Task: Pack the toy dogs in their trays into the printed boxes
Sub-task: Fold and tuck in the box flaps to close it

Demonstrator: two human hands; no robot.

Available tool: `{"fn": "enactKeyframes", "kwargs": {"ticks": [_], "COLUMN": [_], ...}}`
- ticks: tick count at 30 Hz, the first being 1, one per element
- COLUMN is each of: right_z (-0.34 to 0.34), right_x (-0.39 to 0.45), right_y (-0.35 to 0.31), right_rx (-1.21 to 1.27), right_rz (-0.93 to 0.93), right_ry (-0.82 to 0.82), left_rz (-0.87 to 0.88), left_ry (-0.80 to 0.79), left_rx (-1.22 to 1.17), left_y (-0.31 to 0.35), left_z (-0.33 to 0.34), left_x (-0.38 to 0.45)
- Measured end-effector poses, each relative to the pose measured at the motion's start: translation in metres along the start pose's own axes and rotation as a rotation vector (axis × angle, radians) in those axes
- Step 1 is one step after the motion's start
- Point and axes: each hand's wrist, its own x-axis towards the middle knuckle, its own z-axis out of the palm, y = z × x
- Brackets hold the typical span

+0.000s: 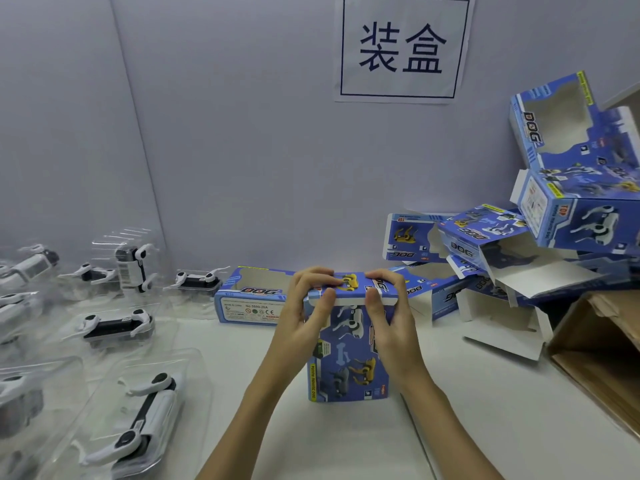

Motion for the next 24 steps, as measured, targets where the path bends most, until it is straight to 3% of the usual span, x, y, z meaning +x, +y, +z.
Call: {"fn": "enactKeyframes", "kwargs": {"ticks": [8,17,19,21,24], "right_z": [-0.005,-0.005,0.000,0.007,0.014], "right_x": [-0.001,0.002,0.000,-0.001,-0.003], "right_y": [0.001,-0.001,-0.003,-0.004,-0.007], "right_rx": [0.084,-0.049,-0.042,-0.009,0.121], "right_rz": [0.041,0.039,0.030,0.024,0.066], "right_ry": [-0.027,0.023,0.082,0.166,0.254], "left_rz": [-0.056,-0.091,-0.055,0.023,0.144], "left_ry": [0.010,0.071,0.203,0.366,0.356], "left_rx": [-0.093,-0.133,-0.029,0.219,0.523], "left_y": [-0.001,-0.006,-0.006,-0.003,0.003], "left_z": [0.004,0.008,0.011,0.015,0.017], "left_x": [-0.003,-0.001,-0.005,-0.009,-0.012]}}
